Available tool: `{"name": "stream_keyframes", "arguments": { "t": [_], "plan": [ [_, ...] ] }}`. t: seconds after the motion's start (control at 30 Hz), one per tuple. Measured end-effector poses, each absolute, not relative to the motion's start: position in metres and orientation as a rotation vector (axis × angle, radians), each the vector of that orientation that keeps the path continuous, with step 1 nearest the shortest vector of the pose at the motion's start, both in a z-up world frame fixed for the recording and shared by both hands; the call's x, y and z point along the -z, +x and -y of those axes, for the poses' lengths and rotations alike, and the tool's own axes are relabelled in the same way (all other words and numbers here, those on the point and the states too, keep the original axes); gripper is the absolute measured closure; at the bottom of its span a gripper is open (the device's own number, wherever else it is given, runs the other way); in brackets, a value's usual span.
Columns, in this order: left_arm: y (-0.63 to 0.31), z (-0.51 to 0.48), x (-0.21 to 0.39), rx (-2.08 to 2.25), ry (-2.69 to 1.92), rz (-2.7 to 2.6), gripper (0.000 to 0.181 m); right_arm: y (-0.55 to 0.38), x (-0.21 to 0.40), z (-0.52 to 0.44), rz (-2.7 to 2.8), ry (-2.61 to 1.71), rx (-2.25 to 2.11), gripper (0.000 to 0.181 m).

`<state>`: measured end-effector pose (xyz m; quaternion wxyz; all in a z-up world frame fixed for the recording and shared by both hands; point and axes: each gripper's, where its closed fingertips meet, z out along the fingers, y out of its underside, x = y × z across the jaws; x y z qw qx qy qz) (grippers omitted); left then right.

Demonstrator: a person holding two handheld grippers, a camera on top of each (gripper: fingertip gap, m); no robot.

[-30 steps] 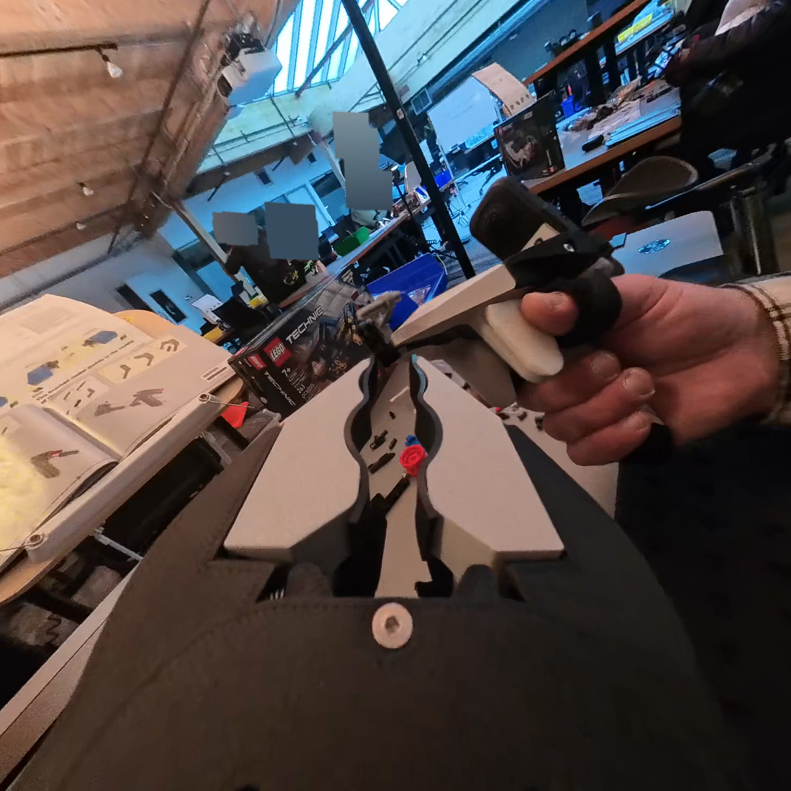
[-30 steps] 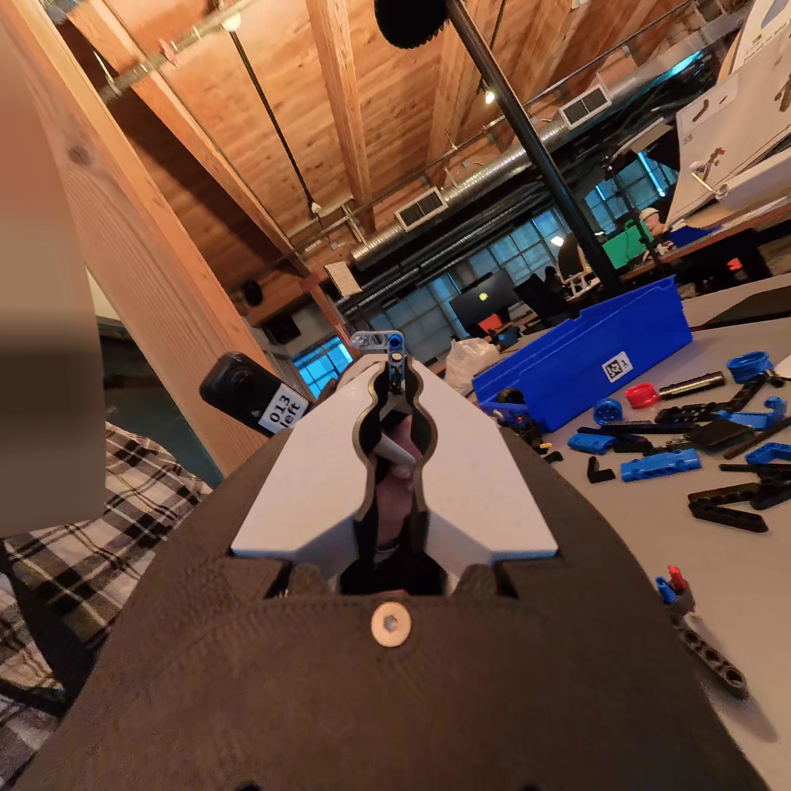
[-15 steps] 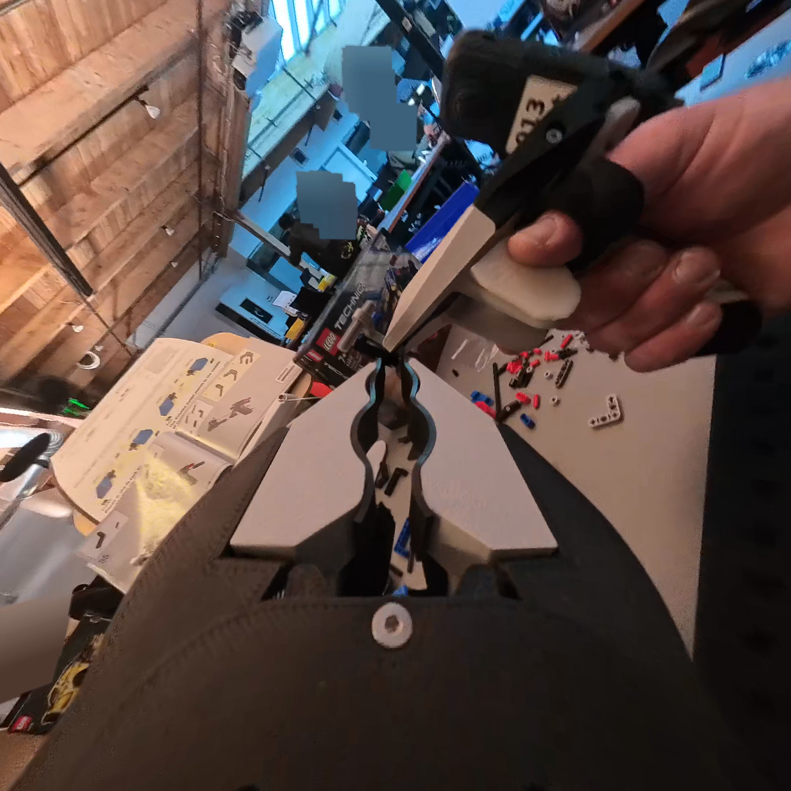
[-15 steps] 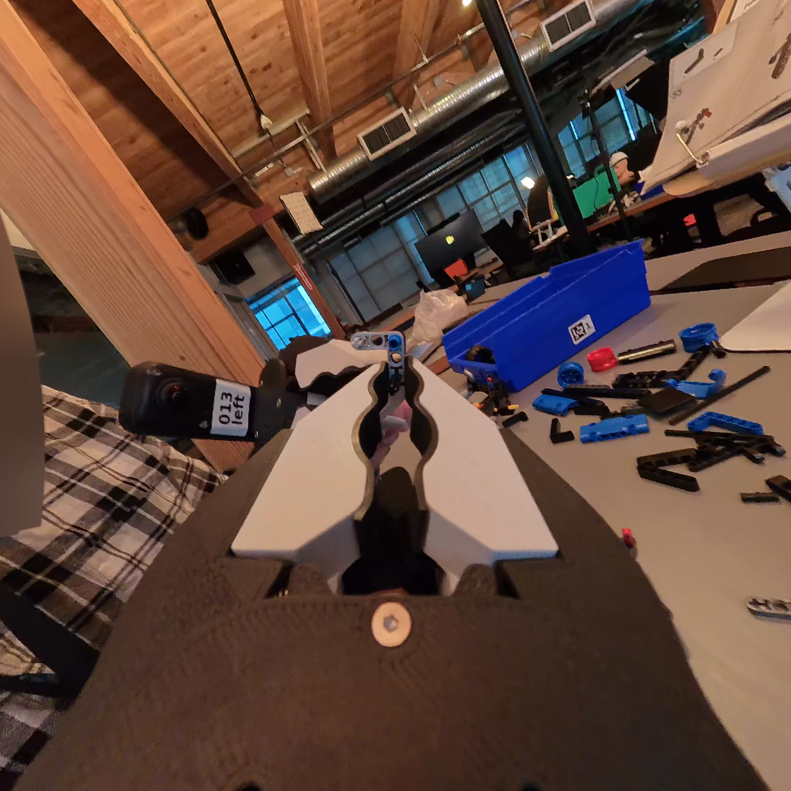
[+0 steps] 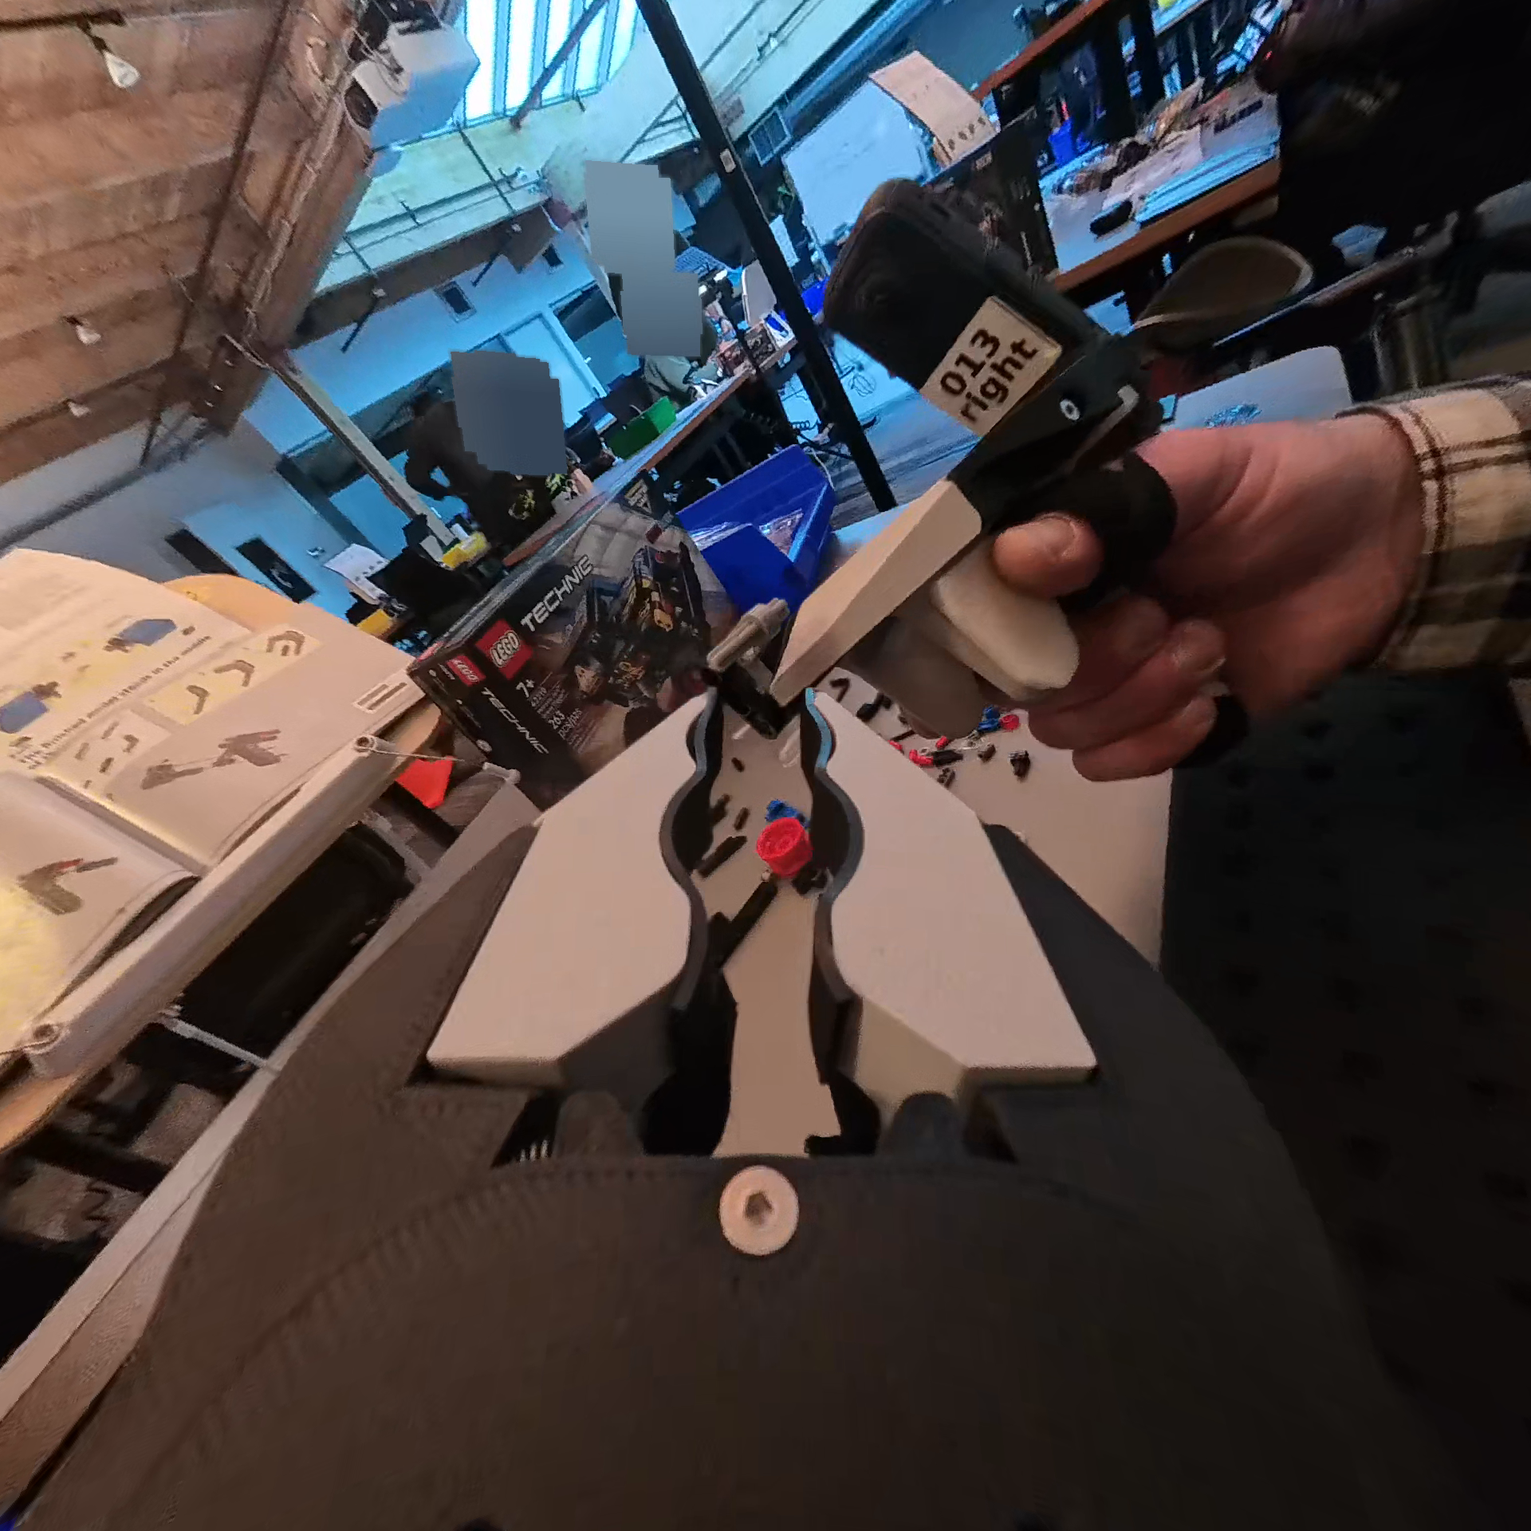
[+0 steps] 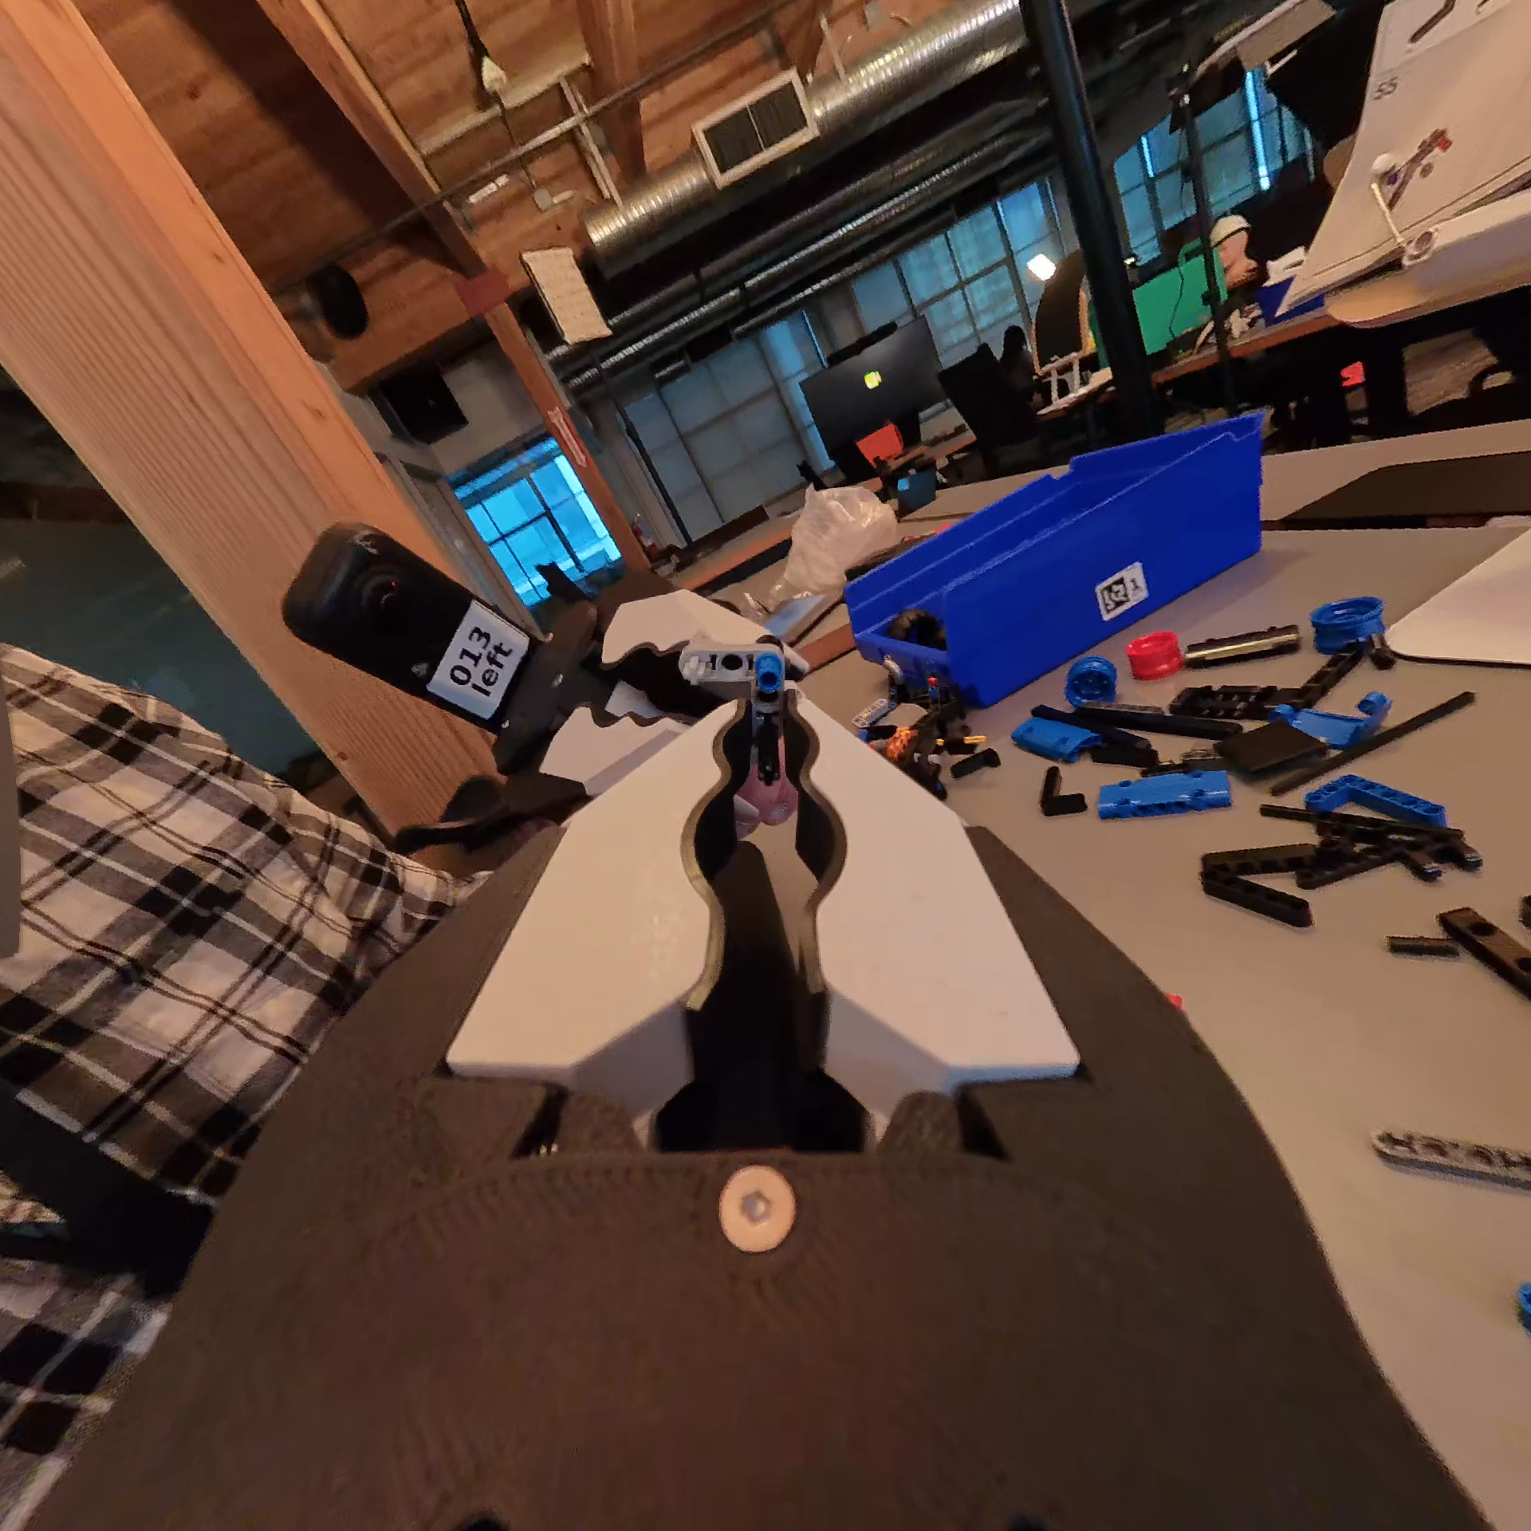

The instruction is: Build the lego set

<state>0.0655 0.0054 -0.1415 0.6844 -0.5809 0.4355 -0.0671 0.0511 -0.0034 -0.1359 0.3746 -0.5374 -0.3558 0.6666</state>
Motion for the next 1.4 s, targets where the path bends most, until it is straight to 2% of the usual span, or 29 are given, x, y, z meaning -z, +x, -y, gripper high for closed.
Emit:
{"name": "stream_keyframes", "arguments": {
  "t": [0.37, 0.9, 1.0, 1.2, 1.4],
  "plan": [
    [0.068, -0.001, 0.142, 0.156, -1.278, -1.008, 0.168, 0.054, 0.134, 0.005, 0.934, -1.328, -1.652, 0.176],
    [0.067, 0.001, 0.163, -0.295, -1.233, -1.340, 0.167, 0.051, 0.156, 0.009, 1.136, -1.465, -1.529, 0.177],
    [0.065, -0.002, 0.163, -0.263, -1.256, -1.311, 0.166, 0.051, 0.155, 0.008, 1.094, -1.457, -1.573, 0.176],
    [0.062, -0.006, 0.159, 0.126, -1.388, -1.106, 0.171, 0.049, 0.148, 0.000, 0.992, -1.432, -1.609, 0.175],
    [0.063, -0.010, 0.155, 0.305, -1.416, -1.003, 0.171, 0.052, 0.143, -0.005, 0.916, -1.403, -1.709, 0.175]
  ]
}}
